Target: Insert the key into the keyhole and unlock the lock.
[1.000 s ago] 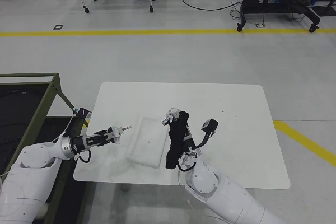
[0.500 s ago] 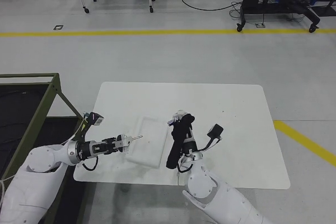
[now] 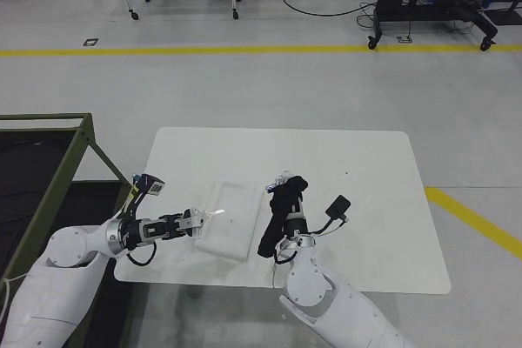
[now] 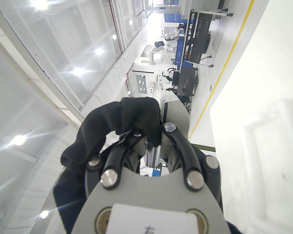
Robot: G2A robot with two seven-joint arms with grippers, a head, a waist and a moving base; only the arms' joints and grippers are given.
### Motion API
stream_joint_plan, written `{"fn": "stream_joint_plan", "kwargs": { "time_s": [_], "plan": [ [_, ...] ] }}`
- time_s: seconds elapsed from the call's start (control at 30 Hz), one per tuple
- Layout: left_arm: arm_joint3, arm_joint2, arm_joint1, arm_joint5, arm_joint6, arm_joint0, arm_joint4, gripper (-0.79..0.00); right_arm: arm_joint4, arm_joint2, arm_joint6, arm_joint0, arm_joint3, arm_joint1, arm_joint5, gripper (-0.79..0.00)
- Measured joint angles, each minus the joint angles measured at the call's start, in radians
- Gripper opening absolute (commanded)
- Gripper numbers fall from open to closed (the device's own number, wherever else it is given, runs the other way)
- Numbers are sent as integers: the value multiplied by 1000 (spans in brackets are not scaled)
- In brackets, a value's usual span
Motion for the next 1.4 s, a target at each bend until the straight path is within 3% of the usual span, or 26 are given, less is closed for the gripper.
{"fn": "stream_joint_plan", "kwargs": {
  "time_s": [0.13,0.27,0.4,0.6,0.73,1.0,1.17,1.4],
  "plan": [
    [-27,17,-8,44,79,25,-32,-785,14,32,-16,-39,-37,-5,-25,-785],
    [-45,53,-23,96,152,50,-145,-785,-144,33,-151,-76,-34,-25,-75,-785],
    [-28,76,-30,132,156,49,-184,-785,-265,16,-261,-80,9,-54,-98,-785],
    [-15,103,-37,234,138,23,-200,-785,-394,3,-323,-57,74,-97,-113,-785],
    [-15,118,-41,276,126,3,-198,-785,-435,-4,-327,-55,100,-117,-117,-785],
    [-17,119,-41,278,131,5,-192,-785,-437,-2,-321,-59,97,-117,-116,-785],
    [-51,128,-43,278,182,19,-132,-785,-464,22,-236,-111,66,-121,-115,-785],
    [-60,132,-47,298,170,19,-130,-785,-522,49,-177,-139,63,-135,-125,-785]
  ]
}}
